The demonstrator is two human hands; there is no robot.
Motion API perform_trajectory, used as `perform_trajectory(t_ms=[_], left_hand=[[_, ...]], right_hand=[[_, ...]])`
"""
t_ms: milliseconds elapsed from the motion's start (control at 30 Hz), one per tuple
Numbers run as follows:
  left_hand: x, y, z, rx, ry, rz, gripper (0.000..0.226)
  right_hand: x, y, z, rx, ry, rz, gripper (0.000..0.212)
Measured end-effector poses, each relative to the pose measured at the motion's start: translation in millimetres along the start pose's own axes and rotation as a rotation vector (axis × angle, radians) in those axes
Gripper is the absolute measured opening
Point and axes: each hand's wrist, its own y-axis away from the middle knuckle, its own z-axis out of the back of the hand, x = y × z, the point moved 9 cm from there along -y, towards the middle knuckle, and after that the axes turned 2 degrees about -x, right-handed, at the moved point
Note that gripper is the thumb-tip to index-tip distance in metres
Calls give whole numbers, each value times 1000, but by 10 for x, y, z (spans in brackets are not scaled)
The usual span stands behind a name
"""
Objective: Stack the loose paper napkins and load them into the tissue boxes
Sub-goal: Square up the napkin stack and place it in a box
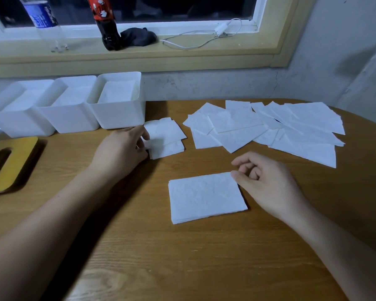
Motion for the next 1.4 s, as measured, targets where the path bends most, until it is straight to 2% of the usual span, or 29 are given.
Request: perform_trajectory(t_ms=[100, 233, 333, 400, 533, 600, 700, 833, 967, 1100, 1233, 1400], left_hand=[[-68, 26, 76, -54, 9, -11, 29], [-320, 78, 289, -159, 155, -86, 24], [-592, 158, 421, -174, 268, -160, 20], [-757, 220, 473, -154, 367, -190, 16], [-1031, 338, 479, -22, 604, -230, 20], [-1092, 377, 404, 60, 695, -223, 23], [-1066, 386, 275, 137, 797, -164, 24], [-988, 376, 216, 166, 765, -80, 32], [-870, 325, 201, 188, 755, 27, 19], [-776, 352, 10, 401, 623, 119, 10], [-794, 437, -157, 570, 554, 151, 10], [-782, 462, -254, 615, 482, 150, 10]], right_hand=[[2, -1, 9, -10, -1, -9, 13], [11, 4, 28, -28, -30, -25, 15], [24, -1, 46, -54, -55, -16, 21], [28, -8, 45, -65, -49, -6, 33], [23, -2, 11, 11, -87, -47, 72], [34, 10, -1, 50, -195, -87, 66], [76, 10, 7, 61, -359, -55, 35], [139, 44, 37, 44, -469, -46, 22], [176, 53, -14, 141, -464, -122, 16], [112, 89, -144, 288, -381, -221, 22], [90, 117, -179, 347, -260, -253, 29], [114, 125, -176, 362, -137, -254, 43]])
